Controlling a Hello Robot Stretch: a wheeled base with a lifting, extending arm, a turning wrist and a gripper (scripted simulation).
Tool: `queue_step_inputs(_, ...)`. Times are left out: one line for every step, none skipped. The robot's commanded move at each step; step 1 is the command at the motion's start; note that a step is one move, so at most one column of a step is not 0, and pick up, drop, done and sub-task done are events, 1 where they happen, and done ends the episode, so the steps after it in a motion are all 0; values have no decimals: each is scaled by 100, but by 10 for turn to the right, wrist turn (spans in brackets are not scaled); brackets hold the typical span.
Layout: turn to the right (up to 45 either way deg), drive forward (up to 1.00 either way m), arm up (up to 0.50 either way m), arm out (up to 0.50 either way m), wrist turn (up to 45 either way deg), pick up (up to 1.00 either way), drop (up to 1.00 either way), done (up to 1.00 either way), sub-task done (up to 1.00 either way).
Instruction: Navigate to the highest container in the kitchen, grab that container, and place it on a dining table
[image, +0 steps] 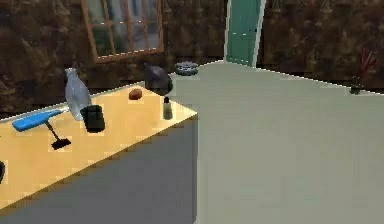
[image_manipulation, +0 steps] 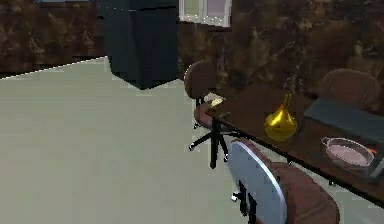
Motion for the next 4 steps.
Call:
queue_step_inputs(-450,0,0,0,0,0,0,0,0)
queue_step_inputs(-450,0,0,0,0,0,0,0,0)
queue_step_inputs(-240,0,0,0,0,0,0,0,0)
queue_step_inputs(450,0,0,0,0,0,0,0,0)
